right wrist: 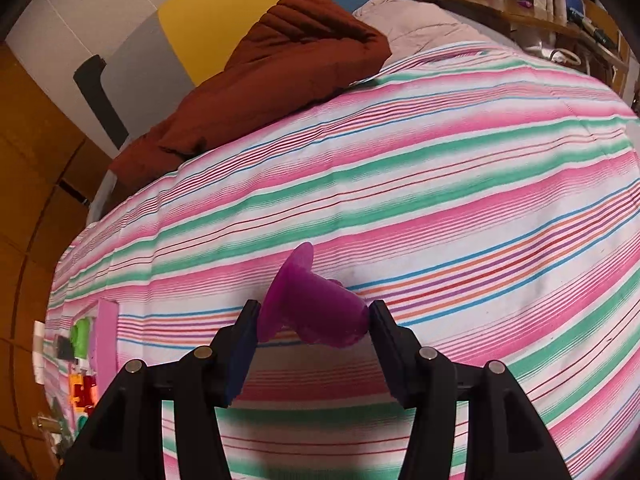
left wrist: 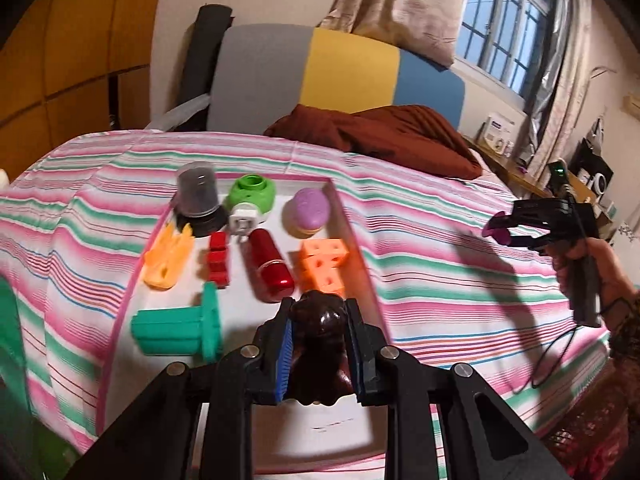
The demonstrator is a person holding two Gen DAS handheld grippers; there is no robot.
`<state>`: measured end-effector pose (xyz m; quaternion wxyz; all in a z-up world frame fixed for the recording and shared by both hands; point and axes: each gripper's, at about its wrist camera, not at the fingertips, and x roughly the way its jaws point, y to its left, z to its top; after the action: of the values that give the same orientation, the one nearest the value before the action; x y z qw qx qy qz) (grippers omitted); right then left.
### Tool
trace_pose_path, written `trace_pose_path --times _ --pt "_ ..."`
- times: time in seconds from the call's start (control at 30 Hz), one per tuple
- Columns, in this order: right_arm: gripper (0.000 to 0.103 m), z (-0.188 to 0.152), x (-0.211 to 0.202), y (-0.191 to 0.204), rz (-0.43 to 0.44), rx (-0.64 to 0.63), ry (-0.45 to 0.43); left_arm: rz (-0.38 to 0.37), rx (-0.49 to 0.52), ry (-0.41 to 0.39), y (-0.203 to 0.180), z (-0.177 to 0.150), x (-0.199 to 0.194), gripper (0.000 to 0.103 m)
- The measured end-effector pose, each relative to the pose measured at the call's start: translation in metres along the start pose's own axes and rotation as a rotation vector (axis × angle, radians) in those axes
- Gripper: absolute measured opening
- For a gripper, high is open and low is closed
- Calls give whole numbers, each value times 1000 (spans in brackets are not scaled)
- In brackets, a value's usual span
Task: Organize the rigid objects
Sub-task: 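Carry the brown spiky ball onto the tray and open the left gripper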
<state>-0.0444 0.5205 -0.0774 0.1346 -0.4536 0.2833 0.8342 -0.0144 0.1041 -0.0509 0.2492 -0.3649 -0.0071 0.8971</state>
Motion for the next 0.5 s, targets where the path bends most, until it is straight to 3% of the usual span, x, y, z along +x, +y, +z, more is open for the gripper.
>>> trace_pose_path --times 0.23,0.5 --pt "55 -2 1 1 10 -6 3 89 38 7 15 3 15 24" --pt "55 -2 4 2 -2 -11 6 92 -7 -7 23 11 26 24"
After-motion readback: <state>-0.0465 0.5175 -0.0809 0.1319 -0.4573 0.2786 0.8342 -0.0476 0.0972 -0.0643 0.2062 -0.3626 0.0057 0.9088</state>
